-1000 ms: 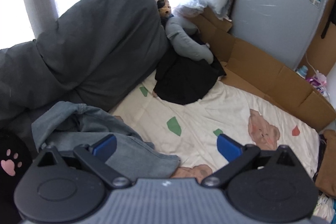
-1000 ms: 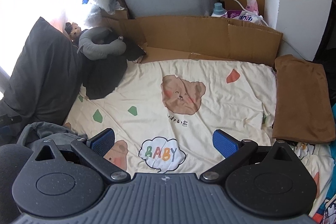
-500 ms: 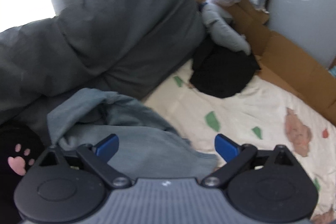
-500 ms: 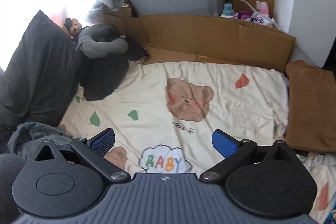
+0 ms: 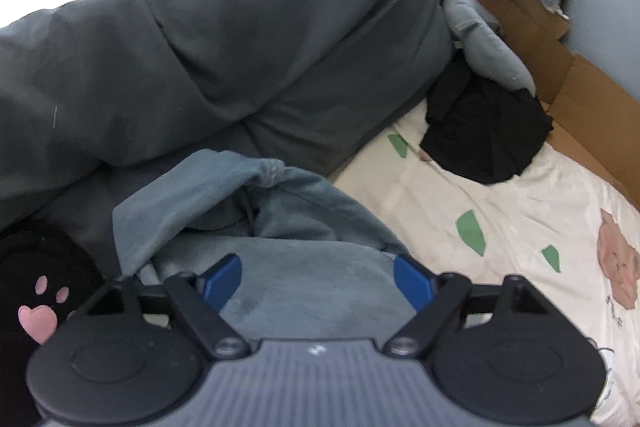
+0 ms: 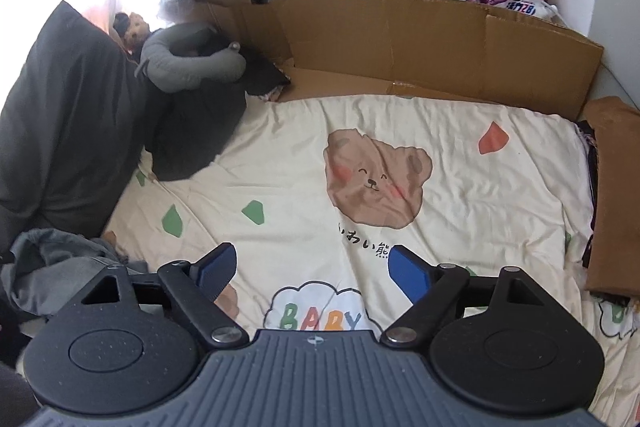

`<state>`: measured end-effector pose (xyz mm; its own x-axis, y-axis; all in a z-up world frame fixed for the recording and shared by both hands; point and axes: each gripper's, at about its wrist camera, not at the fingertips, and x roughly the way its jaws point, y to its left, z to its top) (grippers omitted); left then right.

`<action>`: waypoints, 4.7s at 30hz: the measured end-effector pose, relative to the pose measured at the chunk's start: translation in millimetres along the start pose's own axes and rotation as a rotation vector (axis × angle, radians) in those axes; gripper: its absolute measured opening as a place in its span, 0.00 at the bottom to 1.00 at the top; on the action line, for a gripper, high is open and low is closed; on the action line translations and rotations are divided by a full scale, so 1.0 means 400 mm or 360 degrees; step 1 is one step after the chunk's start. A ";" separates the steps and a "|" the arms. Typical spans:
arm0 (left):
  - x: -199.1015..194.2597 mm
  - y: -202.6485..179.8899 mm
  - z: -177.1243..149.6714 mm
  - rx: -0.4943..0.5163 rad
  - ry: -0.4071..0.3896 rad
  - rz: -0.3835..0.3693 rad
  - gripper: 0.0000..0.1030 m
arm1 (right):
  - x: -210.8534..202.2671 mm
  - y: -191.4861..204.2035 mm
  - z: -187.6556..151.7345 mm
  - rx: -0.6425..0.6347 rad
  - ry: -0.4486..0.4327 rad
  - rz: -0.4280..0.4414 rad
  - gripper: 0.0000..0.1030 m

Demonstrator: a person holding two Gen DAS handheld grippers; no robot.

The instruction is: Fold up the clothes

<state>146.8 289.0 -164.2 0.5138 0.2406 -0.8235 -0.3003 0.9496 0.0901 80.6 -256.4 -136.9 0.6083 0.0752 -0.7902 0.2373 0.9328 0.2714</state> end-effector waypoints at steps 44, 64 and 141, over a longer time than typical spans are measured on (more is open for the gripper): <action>0.299 0.077 -0.245 -0.0277 0.0150 -0.0265 0.28 | 0.547 0.235 -0.189 -0.0549 0.0411 0.0654 0.84; 0.182 -0.101 -0.161 -0.0160 -0.0057 -0.0791 0.15 | 0.525 0.392 -0.206 -0.0689 0.0389 0.0943 0.84; 0.361 -0.176 -0.334 -0.0013 0.0422 -0.0559 0.68 | 0.422 -0.026 -0.052 -0.0143 0.0163 -0.0041 0.20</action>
<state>134.9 230.0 -364.2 0.3621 -0.1574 -0.9187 -0.1511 0.9627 -0.2245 165.0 -246.1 -284.7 0.5211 0.0824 -0.8495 0.1803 0.9622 0.2039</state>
